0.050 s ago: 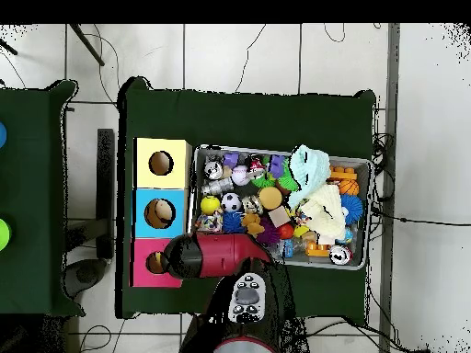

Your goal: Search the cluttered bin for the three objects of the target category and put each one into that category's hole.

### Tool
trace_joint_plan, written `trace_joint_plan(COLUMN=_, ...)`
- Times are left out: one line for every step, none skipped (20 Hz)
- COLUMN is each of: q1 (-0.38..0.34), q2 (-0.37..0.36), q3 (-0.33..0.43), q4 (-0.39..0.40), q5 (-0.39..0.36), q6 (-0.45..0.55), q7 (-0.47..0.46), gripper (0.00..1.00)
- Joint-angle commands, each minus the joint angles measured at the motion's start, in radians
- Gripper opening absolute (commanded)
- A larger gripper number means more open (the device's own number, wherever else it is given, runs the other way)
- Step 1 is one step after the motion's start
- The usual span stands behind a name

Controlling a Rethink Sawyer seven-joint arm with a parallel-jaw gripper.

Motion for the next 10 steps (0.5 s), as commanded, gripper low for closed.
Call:
trace_joint_plan(q1=0.010, q2=-0.022, q3=0.044, q4=-0.084, q5=0.052, q6=0.111, q7=0.145, gripper=0.00)
trace_joint_plan(q1=0.016, q2=-0.026, q3=0.041, q4=-0.090, q5=0.054, q6=0.124, q7=0.146, gripper=0.00)
trace_joint_plan(q1=0.019, q2=-0.028, q3=0.038, q4=-0.093, q5=0.054, q6=0.131, q7=0.147, gripper=0.00)
trace_joint_plan(q1=0.024, q2=-0.031, q3=0.035, q4=-0.095, q5=0.055, q6=0.139, q7=0.149, gripper=0.00)
trace_joint_plan(q1=0.025, q2=-0.032, q3=0.035, q4=-0.096, q5=0.056, q6=0.141, q7=0.149, gripper=0.00)
trace_joint_plan(q1=0.025, q2=-0.032, q3=0.035, q4=-0.099, q5=0.056, q6=0.144, q7=0.148, gripper=0.00)
trace_joint_plan(q1=0.025, q2=-0.033, q3=0.035, q4=-0.101, q5=0.056, q6=0.147, q7=0.147, gripper=0.00)
trace_joint_plan(q1=0.027, q2=-0.034, q3=0.034, q4=-0.106, q5=0.056, q6=0.153, q7=0.146, gripper=0.00)
trace_joint_plan(q1=0.027, q2=-0.033, q3=0.034, q4=-0.110, q5=0.056, q6=0.157, q7=0.145, gripper=0.00)
trace_joint_plan(q1=0.028, q2=-0.031, q3=0.034, q4=-0.115, q5=0.056, q6=0.161, q7=0.144, gripper=0.00)
